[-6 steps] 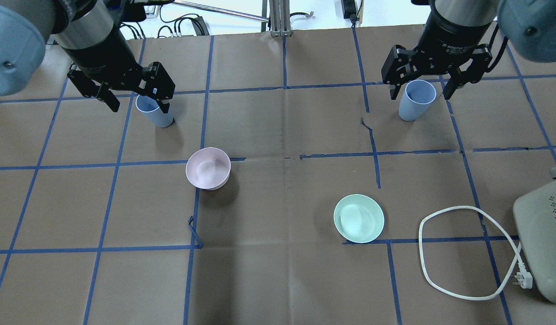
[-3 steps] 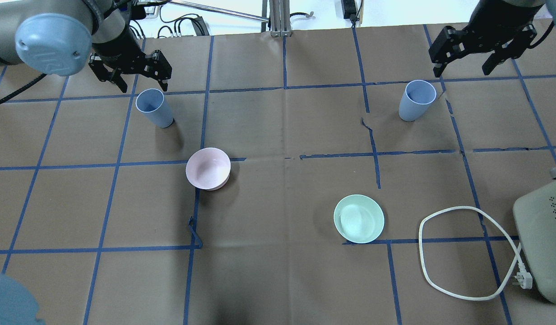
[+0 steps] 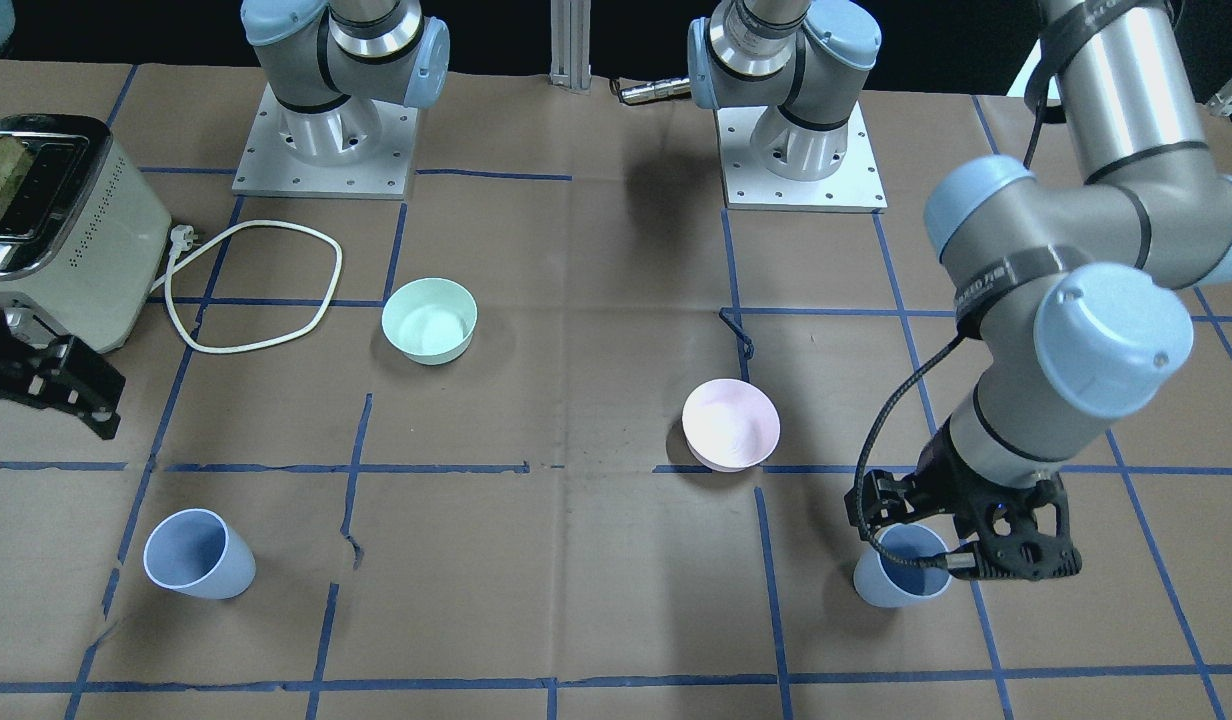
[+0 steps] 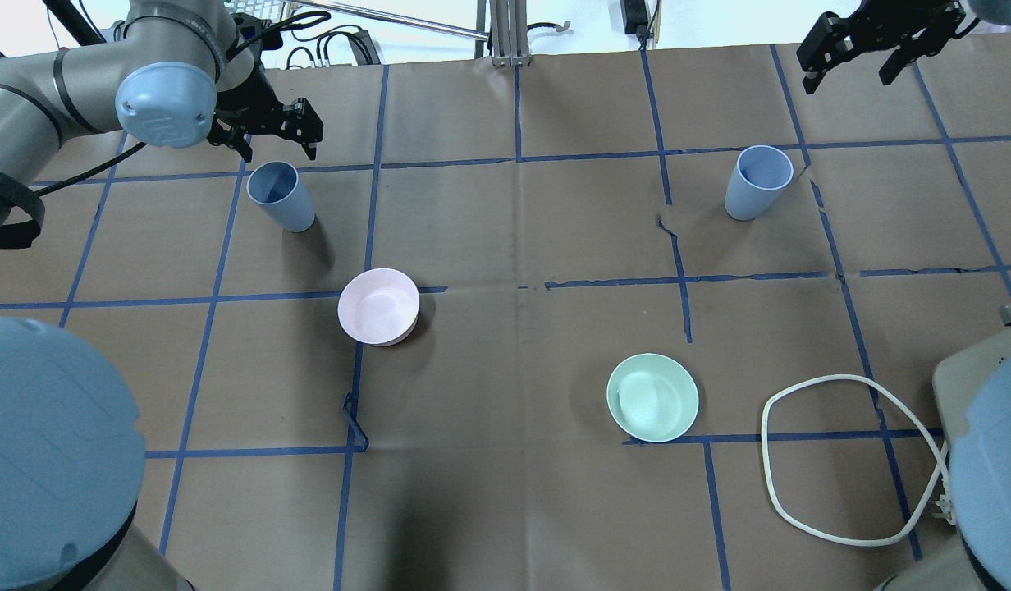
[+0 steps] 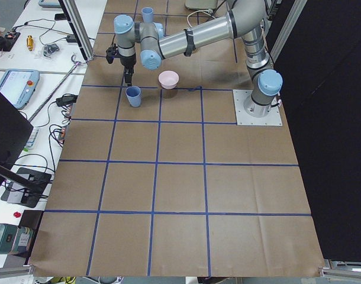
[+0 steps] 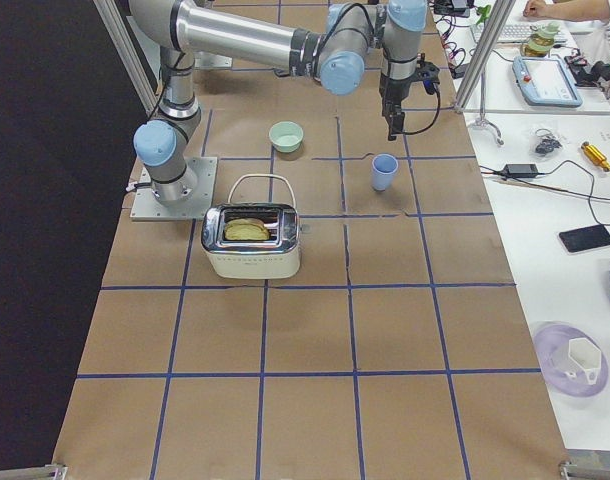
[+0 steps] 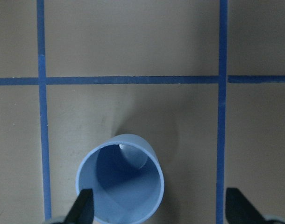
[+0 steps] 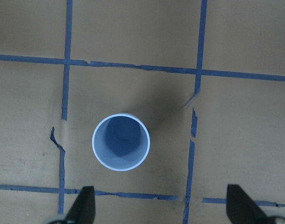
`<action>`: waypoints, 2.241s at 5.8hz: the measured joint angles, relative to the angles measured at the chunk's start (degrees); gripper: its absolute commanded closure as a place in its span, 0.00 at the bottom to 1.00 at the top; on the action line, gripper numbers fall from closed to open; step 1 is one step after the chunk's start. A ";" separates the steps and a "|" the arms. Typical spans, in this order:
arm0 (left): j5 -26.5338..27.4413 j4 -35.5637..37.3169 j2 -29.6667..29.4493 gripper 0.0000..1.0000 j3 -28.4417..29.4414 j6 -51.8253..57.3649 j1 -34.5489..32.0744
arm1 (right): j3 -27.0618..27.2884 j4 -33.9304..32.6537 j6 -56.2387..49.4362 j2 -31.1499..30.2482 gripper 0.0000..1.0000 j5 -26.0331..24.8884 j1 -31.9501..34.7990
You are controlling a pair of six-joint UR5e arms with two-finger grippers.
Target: Stack blue cups with both arms
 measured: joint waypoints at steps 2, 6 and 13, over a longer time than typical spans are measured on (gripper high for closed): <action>-0.15 0.10 -2.97 0.50 -0.39 -0.10 -0.21 | 2.06 -5.00 -0.92 4.86 0.01 -0.07 -0.09; 0.31 -0.10 -4.50 0.98 0.08 -0.70 -0.68 | 13.64 -17.30 -1.23 6.49 0.66 -0.57 -0.29; -0.03 0.01 -8.62 0.98 9.86 -27.89 -25.89 | 8.44 -1.58 -0.14 -3.38 0.91 -0.67 -0.30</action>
